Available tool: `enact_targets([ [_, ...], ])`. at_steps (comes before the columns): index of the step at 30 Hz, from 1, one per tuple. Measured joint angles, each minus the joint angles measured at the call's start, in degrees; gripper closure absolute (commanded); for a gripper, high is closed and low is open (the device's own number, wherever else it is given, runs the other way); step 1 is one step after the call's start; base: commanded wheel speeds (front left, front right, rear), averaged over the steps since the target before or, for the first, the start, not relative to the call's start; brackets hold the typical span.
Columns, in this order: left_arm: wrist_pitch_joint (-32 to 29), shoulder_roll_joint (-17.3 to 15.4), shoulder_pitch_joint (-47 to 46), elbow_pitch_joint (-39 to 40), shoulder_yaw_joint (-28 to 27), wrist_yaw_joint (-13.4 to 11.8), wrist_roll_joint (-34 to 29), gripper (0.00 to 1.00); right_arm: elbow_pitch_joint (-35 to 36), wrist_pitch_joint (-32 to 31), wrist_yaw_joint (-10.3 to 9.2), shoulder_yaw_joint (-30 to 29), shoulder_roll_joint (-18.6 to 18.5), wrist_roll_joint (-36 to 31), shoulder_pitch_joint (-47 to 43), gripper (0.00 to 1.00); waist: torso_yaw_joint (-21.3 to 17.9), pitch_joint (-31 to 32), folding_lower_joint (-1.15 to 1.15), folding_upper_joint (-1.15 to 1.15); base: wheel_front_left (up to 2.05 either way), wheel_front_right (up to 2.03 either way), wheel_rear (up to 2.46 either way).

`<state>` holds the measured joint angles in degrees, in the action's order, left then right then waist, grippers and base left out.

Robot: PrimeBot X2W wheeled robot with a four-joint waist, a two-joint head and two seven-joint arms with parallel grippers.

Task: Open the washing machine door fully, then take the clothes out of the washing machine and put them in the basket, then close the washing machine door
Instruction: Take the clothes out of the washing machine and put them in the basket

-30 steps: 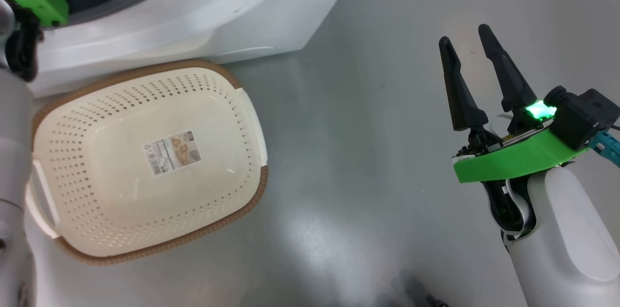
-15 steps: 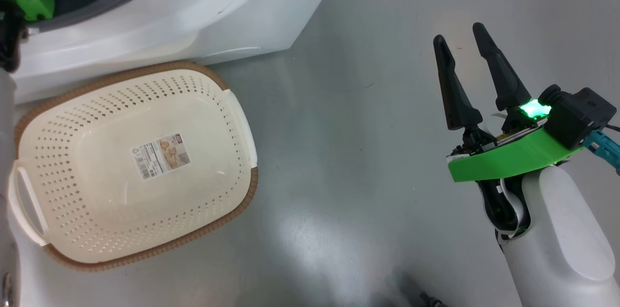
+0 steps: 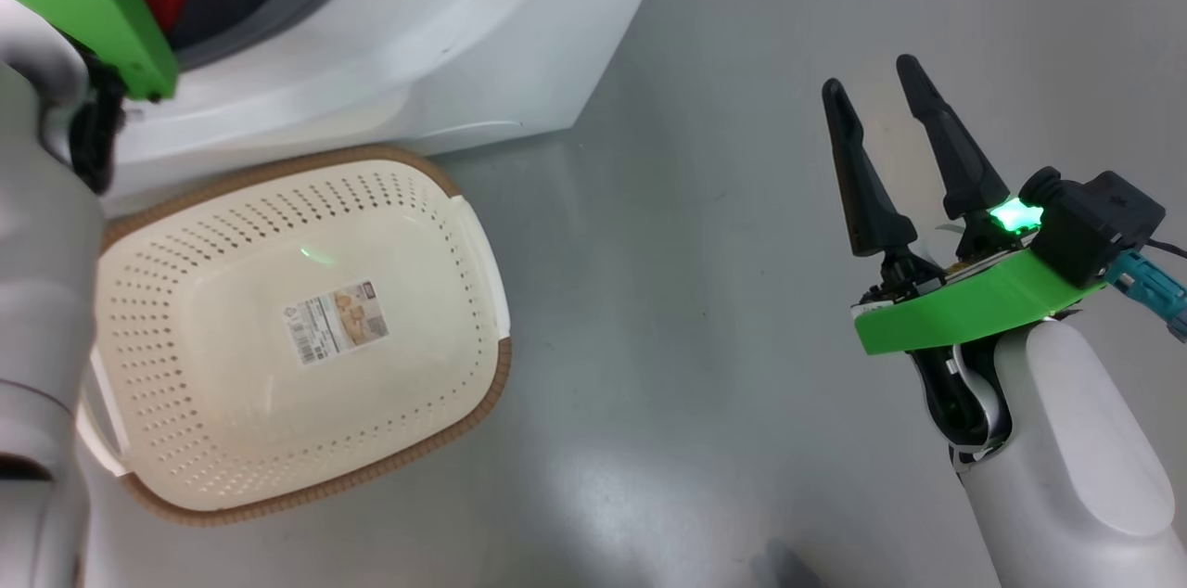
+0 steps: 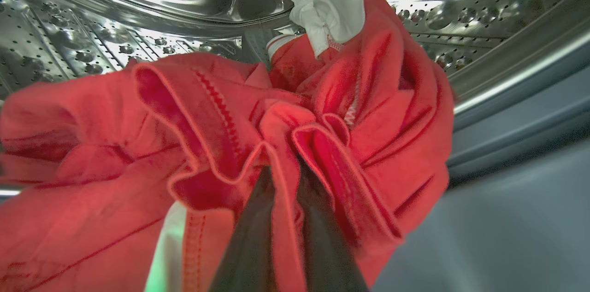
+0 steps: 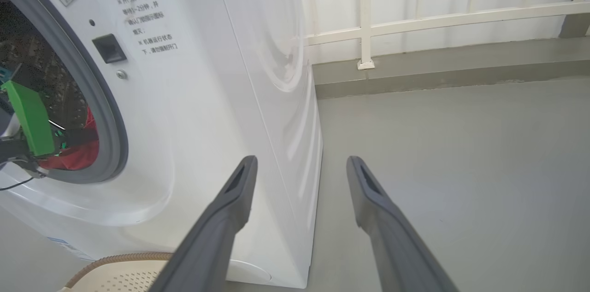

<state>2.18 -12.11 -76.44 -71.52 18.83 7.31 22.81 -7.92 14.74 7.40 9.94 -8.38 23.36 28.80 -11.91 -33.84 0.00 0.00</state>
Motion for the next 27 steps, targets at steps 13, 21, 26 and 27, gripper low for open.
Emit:
enact_targets([
  [13, 7.86, 1.11, 6.69, 4.75, 5.58, 0.00, 3.02, 1.00, -1.18, 0.00, 0.00, 0.52, -0.81, 0.13, -0.88, 0.00, 2.77, 5.07, 0.00, 0.00, 0.00, 0.00, 0.00],
  [21, 10.35, 0.81, 10.44, 6.72, 7.87, 0.00, 3.90, 1.00, -2.04, 0.00, 0.00, 0.79, -0.91, 0.52, -2.83, 0.00, 4.18, 8.24, 0.00, 0.00, 0.00, 0.00, 0.00],
  [26, 11.32, 0.69, 13.86, 8.93, 8.58, 0.00, 5.25, 1.00, -2.48, 0.00, 0.00, 0.94, -0.93, 0.70, -3.17, 0.00, 4.99, 10.65, 0.00, 0.00, 0.00, 0.00, 0.00],
  [27, 11.50, 0.69, 14.73, 9.49, 8.67, 0.00, 5.30, 1.00, -2.55, 0.00, 0.00, 0.89, -0.93, 0.88, -3.34, 0.00, 5.18, 11.14, 0.00, 0.00, 0.00, 0.00, 0.00],
])
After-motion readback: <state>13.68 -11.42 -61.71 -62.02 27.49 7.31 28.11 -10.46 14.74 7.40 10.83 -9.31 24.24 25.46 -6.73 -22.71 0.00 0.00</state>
